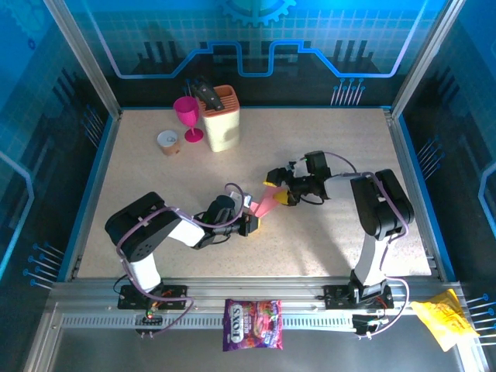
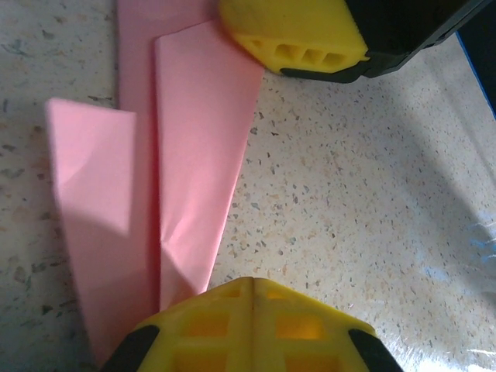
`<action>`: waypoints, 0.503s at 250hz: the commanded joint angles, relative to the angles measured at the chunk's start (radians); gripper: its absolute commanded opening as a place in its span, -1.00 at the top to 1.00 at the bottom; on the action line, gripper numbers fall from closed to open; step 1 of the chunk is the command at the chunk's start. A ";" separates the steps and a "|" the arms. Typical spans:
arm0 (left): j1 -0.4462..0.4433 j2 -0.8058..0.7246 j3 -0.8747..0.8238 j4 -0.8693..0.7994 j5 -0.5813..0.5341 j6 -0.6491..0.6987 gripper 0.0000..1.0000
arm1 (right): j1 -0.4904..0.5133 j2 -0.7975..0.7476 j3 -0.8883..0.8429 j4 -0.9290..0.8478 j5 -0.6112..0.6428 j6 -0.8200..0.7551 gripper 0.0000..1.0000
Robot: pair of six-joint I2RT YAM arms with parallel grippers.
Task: Fold a paper plane with a square sheet of paper (pick it up from the middle)
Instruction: Fold the wing for the fifth time at the center of the table.
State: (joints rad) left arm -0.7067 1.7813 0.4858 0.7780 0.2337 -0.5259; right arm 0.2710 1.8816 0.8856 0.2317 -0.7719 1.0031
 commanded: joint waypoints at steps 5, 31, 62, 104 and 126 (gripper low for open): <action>0.002 0.069 -0.069 -0.211 0.015 -0.029 1.00 | -0.114 0.076 -0.090 -0.003 0.255 0.080 -0.88; 0.001 0.081 -0.071 -0.198 0.016 -0.034 1.00 | -0.128 0.080 -0.109 0.073 0.221 0.121 -0.96; 0.003 0.093 -0.071 -0.191 0.017 -0.036 1.00 | -0.148 0.076 -0.147 0.187 0.196 0.189 -0.98; 0.003 0.100 -0.074 -0.182 0.018 -0.039 1.00 | -0.171 0.040 -0.159 0.163 0.216 0.198 -1.00; 0.003 0.101 -0.075 -0.180 0.018 -0.039 1.00 | -0.186 0.011 -0.157 0.117 0.237 0.186 -1.00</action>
State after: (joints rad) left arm -0.7067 1.8206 0.4858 0.8448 0.2367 -0.5491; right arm 0.1890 1.8709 0.7696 0.5083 -0.8379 1.2304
